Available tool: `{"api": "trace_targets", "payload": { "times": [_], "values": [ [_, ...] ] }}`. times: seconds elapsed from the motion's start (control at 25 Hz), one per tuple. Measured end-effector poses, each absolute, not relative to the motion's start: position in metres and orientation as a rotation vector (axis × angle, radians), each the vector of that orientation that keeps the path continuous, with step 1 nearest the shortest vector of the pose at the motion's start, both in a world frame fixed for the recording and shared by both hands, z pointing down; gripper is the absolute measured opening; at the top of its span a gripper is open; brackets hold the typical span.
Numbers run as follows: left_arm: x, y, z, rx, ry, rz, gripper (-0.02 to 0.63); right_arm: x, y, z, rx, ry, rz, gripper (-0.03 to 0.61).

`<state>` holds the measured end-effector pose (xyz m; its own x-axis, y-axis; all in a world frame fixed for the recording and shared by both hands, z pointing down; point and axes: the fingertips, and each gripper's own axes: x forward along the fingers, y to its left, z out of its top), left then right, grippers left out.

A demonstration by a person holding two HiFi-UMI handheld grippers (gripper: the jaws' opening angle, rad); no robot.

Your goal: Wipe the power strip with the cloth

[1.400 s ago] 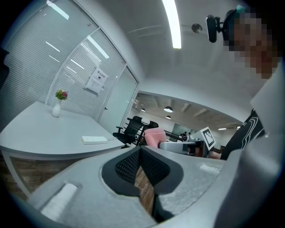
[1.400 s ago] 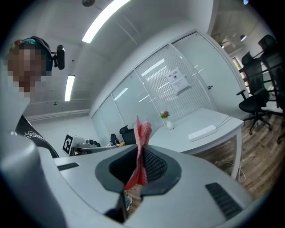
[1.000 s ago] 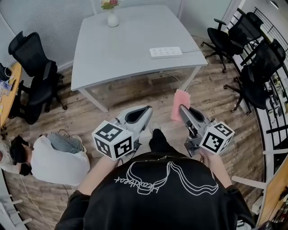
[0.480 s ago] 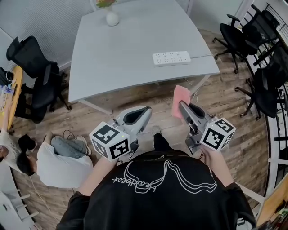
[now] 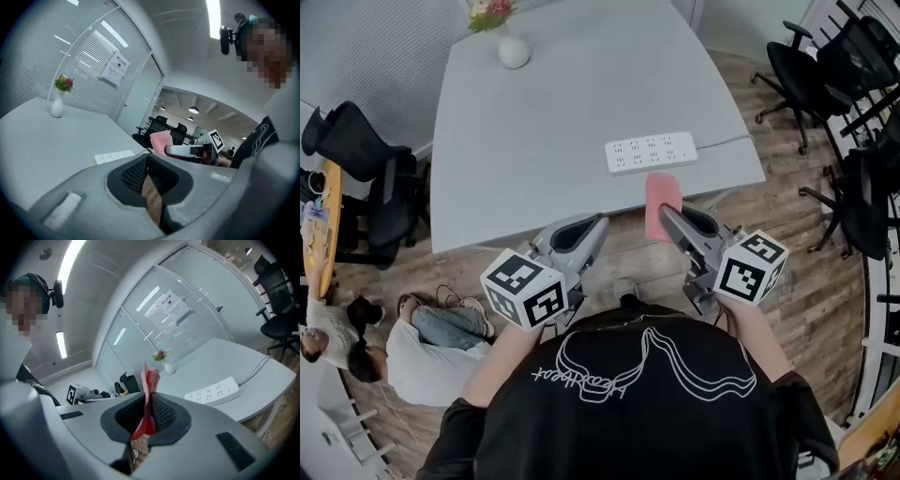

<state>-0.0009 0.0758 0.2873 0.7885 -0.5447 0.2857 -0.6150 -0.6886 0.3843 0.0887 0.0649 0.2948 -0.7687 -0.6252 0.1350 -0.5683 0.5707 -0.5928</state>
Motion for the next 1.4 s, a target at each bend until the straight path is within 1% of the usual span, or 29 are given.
{"api": "trace_targets", "payload": {
  "times": [0.16, 0.36, 0.8, 1.04, 1.24, 1.4],
  "values": [
    [0.005, 0.055, 0.285, 2.541, -0.873, 0.223, 0.014, 0.097, 0.037, 0.294, -1.035, 2.705, -0.983, 0.029],
    [0.004, 0.043, 0.294, 2.572, -0.848, 0.262, 0.014, 0.09, 0.017, 0.304, -1.046, 2.712, -1.027, 0.029],
    [-0.022, -0.023, 0.334, 2.483, -0.833, 0.268, 0.014, 0.062, -0.039, 0.338, -1.118, 2.68, -1.175, 0.029],
    [-0.028, -0.045, 0.364, 2.436, -0.826, 0.286, 0.014, 0.054, -0.061, 0.371, -1.152, 2.694, -1.257, 0.029],
    [-0.054, -0.086, 0.39, 2.407, -0.817, 0.279, 0.014, 0.027, -0.103, 0.397, -1.191, 2.707, -1.298, 0.029],
    [-0.049, -0.084, 0.391, 2.391, -0.822, 0.283, 0.014, 0.025, -0.105, 0.398, -1.177, 2.717, -1.324, 0.029]
  ]
}}
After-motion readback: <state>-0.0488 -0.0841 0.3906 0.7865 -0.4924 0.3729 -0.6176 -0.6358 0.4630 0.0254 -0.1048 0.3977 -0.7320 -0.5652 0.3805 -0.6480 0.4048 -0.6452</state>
